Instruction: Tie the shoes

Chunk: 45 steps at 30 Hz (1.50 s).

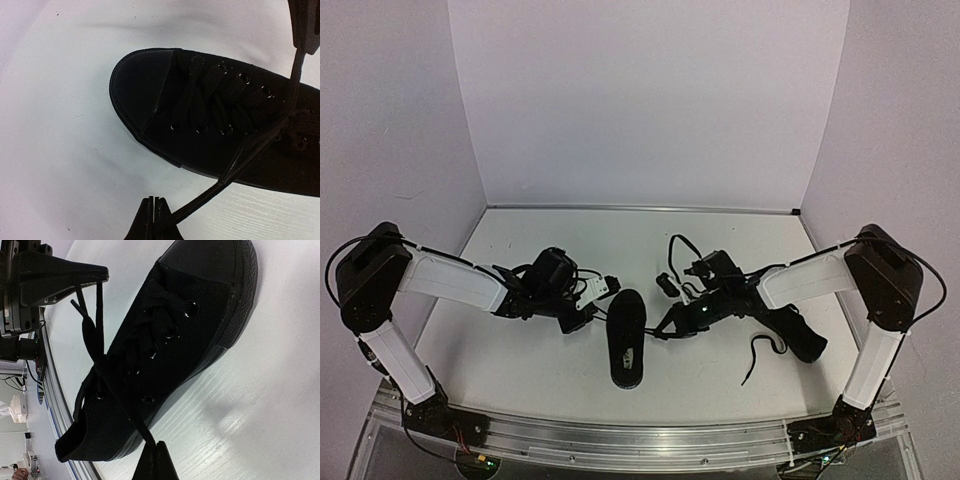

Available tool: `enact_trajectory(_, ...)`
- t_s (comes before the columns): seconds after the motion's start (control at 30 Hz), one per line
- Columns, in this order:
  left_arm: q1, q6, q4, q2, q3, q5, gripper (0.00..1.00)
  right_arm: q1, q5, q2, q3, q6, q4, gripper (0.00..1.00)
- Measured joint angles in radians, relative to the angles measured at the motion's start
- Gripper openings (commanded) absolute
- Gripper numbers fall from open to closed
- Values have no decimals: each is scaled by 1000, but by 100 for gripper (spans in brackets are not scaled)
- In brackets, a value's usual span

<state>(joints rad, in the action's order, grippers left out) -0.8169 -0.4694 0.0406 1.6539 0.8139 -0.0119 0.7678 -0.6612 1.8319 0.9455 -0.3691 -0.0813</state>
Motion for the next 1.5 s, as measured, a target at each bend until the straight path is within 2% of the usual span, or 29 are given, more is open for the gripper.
enact_trajectory(0.53, 3, 3, -28, -4, 3, -20, 2, -6, -17, -7, -1, 3, -1, 0)
enact_trajectory(0.6, -3, 2, -50, -4, 14, -24, 9, -7, -27, -7, 16, 6, 14, 5)
enact_trajectory(0.8, -28, 4, -78, -4, 55, -96, 44, -7, -56, -7, 92, 27, 50, 39)
enact_trajectory(0.9, -34, 17, -101, -18, 63, -142, 58, -6, -77, -7, 126, 38, 56, 46)
enact_trajectory(1.0, -35, 25, -139, -64, 63, -160, 81, -6, -86, -8, 144, 43, 67, 50)
enact_trajectory(1.07, -34, 42, -154, -108, 63, -160, 92, -6, -87, -17, 148, 45, 84, 54)
enact_trajectory(1.1, -32, 48, -156, -133, 63, -159, 97, -6, -86, -26, 148, 44, 95, 61)
enact_trajectory(1.17, -23, 86, -156, -184, 63, -154, 99, -6, -83, -51, 148, 45, 111, 80)
enact_trajectory(1.2, -15, 106, -155, -210, 63, -150, 100, -6, -80, -70, 149, 45, 117, 85)
enact_trajectory(1.3, 15, 174, -152, -281, 63, -134, 100, -6, -60, -133, 149, 43, 130, 87)
enact_trajectory(1.5, 52, 371, -138, -356, 49, -89, 100, -6, -25, -243, 127, 27, 124, 85)
